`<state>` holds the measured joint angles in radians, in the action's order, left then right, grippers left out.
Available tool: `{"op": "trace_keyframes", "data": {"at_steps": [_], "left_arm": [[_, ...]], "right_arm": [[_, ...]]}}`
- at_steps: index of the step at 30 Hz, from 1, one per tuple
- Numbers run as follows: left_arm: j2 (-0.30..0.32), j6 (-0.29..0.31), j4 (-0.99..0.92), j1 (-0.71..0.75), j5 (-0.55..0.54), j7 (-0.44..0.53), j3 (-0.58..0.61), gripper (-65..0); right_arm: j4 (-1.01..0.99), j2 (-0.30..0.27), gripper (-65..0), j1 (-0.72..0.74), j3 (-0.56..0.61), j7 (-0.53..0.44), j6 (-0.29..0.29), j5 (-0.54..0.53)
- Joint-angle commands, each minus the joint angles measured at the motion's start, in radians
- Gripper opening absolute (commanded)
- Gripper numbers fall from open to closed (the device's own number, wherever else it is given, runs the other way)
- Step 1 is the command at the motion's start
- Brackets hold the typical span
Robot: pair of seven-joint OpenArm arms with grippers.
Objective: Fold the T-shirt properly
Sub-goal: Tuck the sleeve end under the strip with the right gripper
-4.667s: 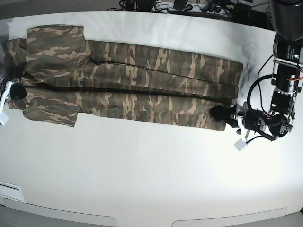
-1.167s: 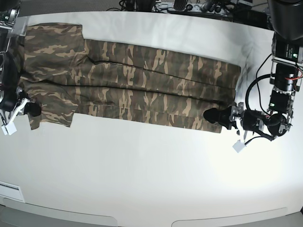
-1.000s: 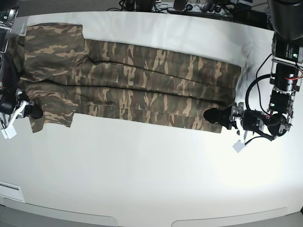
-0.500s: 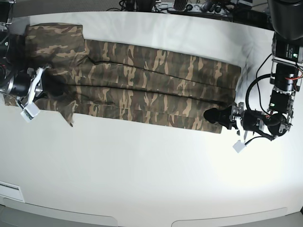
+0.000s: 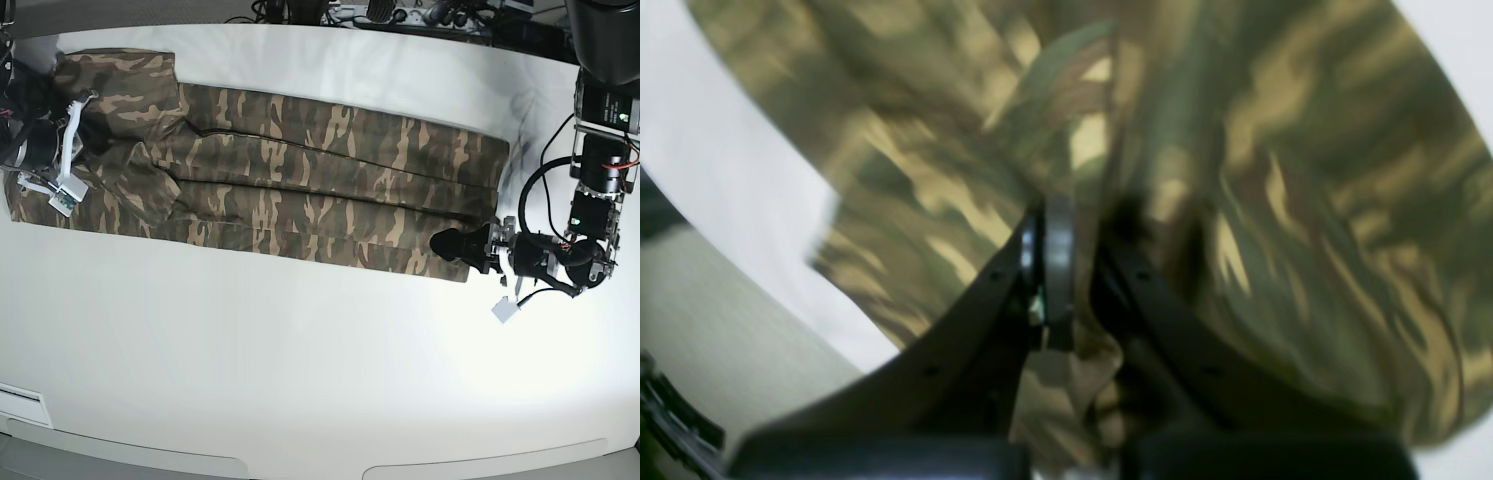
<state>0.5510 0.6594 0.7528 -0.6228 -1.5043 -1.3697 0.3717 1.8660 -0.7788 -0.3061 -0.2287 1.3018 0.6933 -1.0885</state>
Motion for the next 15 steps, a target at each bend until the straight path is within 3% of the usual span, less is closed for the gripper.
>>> {"op": "trace_keyframes", "data": {"at_steps": [1,9,15], "left_arm": [[0.014,-0.001,0.008,-0.02,0.021,-0.014,-0.005,-26.7],[0.014,0.0,0.008,-0.02,0.021,-0.014,-0.005,-26.7],[0.014,0.0,0.008,-0.02,0.021,-0.014,-0.005,-26.7]], "right_arm": [[0.012,-0.03,-65.0,-0.001,-0.01,-0.01,0.005,-0.005],[0.013,-0.054,-65.0,-0.018,-0.01,0.031,0.005,-0.023],[0.013,-0.104,-65.0,-0.015,-0.01,0.067,0.005,-0.17]]}}
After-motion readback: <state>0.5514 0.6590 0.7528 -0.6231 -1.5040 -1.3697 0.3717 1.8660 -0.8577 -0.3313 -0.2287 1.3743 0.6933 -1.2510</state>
